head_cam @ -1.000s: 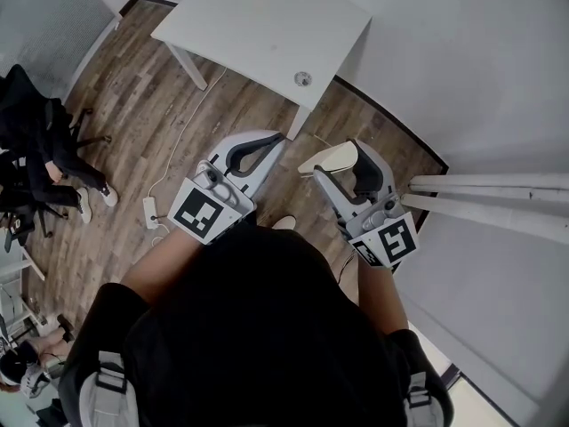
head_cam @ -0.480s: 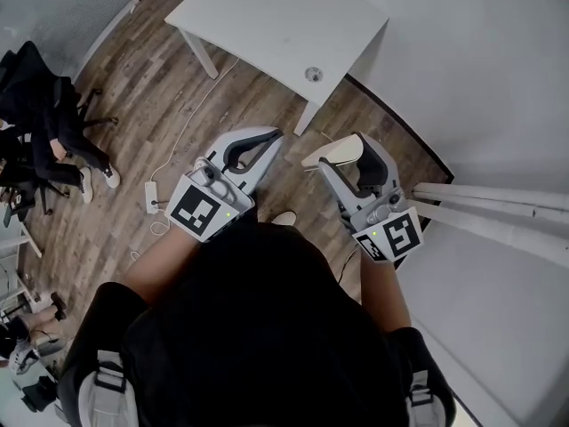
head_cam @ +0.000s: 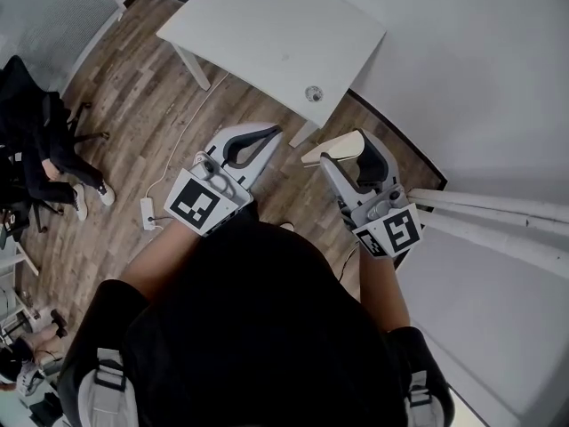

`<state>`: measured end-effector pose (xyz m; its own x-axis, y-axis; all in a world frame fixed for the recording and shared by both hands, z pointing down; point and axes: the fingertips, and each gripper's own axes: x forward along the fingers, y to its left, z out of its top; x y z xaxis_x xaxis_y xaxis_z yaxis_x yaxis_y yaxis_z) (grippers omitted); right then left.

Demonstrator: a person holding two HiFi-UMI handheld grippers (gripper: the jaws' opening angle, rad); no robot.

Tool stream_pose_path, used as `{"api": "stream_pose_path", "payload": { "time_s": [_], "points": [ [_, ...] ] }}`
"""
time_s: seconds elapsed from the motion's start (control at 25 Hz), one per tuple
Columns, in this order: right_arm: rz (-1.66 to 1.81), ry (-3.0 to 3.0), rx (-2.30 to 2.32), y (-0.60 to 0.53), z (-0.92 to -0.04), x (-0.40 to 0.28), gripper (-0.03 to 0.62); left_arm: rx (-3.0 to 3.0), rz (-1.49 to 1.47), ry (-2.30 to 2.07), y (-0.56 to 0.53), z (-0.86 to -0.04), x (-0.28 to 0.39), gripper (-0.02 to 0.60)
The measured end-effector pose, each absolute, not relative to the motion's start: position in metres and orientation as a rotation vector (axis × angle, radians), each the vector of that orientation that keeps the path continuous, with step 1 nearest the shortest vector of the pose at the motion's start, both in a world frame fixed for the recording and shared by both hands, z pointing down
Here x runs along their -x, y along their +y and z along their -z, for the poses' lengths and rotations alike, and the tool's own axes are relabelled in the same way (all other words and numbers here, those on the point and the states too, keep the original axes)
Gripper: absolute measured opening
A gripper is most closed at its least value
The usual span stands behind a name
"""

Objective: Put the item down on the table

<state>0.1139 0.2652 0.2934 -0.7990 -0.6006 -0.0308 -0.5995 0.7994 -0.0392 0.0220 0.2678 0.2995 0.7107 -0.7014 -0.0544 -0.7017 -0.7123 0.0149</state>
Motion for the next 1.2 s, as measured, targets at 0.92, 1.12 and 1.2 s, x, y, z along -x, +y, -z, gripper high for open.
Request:
{"api": "stream_pose_path", "payload": {
  "time_s": [0.92, 1.12, 1.2],
  "points": [
    [0.118, 2.889, 1.188, 0.15, -0.307, -0.014, 0.284, 2.999, -0.093, 1.026, 0.142, -0.308, 0.069, -0.006],
    [0.142, 2.885, 1.185, 0.136, -0.312, -0.013, 0.284, 3.014, -0.063, 1.03, 0.128, -0.316, 0.071, -0.006],
    [0.147, 2.886, 1.182, 0.128, -0.314, -0.017, 0.284, 3.011, -0.059, 1.032, 0.12, -0.318, 0.067, -0.006]
  ]
}}
